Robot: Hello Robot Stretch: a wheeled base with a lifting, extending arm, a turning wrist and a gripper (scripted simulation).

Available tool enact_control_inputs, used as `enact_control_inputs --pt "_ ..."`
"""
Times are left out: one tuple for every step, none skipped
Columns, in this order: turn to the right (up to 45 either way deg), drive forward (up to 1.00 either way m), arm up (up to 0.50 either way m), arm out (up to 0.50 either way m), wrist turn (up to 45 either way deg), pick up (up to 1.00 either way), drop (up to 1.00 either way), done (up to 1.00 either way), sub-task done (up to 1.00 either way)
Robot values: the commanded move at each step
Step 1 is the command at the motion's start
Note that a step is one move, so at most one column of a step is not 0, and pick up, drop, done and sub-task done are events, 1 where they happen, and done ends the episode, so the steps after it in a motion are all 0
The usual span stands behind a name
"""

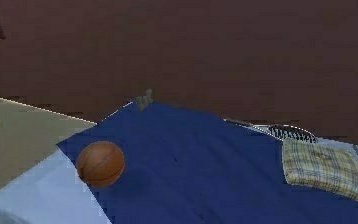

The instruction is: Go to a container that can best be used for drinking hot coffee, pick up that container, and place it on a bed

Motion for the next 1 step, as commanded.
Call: enact_control_inputs --pt "-9.0 0.00 0.00 0.00 0.0 0.00 0.00 0.00 0.00"
